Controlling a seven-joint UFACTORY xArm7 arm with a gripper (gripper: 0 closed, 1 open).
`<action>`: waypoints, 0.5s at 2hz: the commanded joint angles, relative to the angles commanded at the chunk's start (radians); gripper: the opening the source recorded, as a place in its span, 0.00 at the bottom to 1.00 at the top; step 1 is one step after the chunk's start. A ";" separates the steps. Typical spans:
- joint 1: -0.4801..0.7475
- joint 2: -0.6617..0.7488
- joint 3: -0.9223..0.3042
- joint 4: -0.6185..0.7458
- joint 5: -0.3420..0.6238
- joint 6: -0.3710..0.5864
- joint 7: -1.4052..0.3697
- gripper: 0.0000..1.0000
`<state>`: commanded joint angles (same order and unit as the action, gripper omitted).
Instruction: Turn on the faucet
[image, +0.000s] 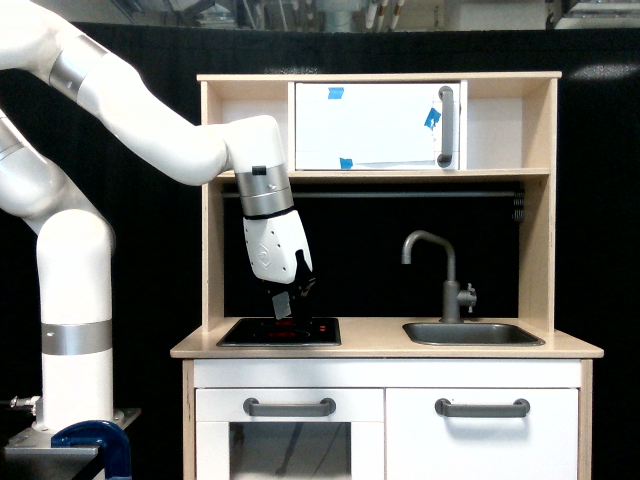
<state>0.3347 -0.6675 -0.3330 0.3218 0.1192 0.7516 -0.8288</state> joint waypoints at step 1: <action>0.323 0.224 -0.348 0.227 0.231 0.092 -0.574 1.00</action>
<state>0.6578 -0.4431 -0.6815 0.5493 0.3504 0.8434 -1.4031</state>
